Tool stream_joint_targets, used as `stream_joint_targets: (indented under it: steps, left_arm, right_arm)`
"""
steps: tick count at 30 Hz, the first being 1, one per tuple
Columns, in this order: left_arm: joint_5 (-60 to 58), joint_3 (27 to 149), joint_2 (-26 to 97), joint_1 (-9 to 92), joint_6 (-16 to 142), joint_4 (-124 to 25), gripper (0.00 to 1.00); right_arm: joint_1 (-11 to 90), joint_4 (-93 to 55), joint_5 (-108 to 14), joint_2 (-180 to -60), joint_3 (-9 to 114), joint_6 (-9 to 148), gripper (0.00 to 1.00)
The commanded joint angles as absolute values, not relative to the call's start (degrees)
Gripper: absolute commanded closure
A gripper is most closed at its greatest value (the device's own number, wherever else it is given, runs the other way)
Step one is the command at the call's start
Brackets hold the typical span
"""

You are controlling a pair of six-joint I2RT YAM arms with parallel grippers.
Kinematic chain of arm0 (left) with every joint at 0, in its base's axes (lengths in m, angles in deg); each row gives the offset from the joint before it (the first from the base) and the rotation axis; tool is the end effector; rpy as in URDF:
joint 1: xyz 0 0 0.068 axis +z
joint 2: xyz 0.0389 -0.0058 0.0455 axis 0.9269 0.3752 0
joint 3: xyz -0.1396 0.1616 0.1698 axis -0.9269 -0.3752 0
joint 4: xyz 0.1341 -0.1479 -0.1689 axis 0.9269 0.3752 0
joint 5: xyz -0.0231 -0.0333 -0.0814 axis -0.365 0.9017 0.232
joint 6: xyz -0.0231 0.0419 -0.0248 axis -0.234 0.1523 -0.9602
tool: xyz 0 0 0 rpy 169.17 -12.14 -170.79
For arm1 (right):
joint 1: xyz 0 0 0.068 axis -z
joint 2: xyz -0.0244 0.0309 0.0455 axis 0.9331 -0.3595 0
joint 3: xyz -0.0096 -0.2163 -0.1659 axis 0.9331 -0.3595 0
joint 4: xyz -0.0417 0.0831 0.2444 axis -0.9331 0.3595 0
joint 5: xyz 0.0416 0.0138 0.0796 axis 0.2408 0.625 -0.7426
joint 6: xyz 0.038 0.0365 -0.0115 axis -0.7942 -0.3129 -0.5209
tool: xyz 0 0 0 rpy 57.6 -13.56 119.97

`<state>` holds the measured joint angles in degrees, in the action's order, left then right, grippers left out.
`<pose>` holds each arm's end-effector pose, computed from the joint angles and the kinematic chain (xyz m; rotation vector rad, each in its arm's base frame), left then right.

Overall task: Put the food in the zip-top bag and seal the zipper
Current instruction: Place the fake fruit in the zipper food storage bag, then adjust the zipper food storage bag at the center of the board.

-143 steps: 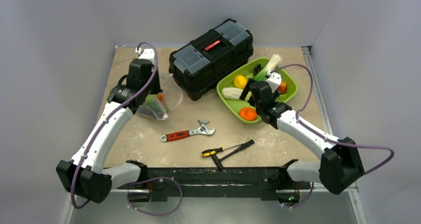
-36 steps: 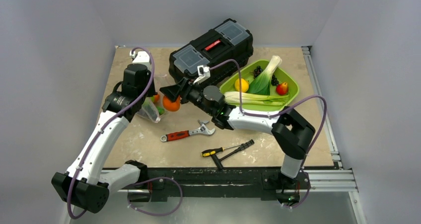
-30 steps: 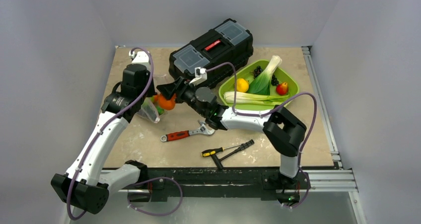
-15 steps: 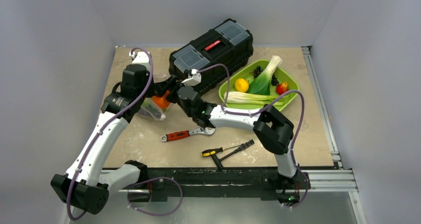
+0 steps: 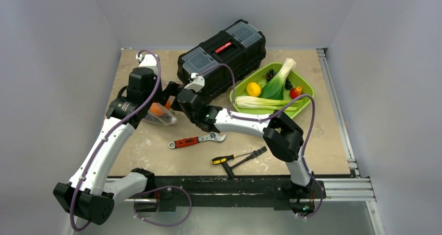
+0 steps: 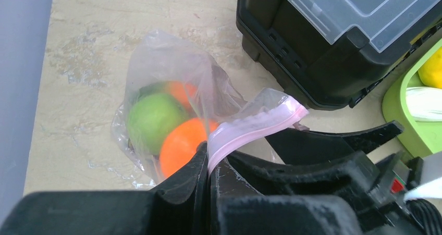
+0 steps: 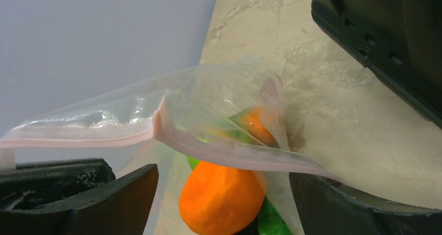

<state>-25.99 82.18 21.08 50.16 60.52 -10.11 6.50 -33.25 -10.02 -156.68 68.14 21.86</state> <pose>0.2148 -0.0582 0.3695 -0.1090 2.1034 -0.0236 0.2426 0.4275 0.2667 0.2498 1.8726 1.0001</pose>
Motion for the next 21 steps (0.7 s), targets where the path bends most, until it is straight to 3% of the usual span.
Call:
stream_joint_targets:
  steps: [1, 15, 21]
  left_arm:
    - [-25.57, 84.88, 19.97, 49.95, 59.72, -11.96, 1.00]
    - [-26.86, 84.76, 20.05, 49.95, 59.99, -11.88, 1.00]
    - [-27.63, 84.67, 20.10, 49.95, 60.00, -11.85, 1.00]
  right_arm:
    - [6.44, -32.49, -9.66, -150.14, 65.77, 27.62, 0.01]
    - [6.44, -32.07, -14.92, -136.41, 49.49, 36.22, 0.08]
    - [7.03, -31.09, -17.37, -139.49, 51.64, 33.62, 0.11]
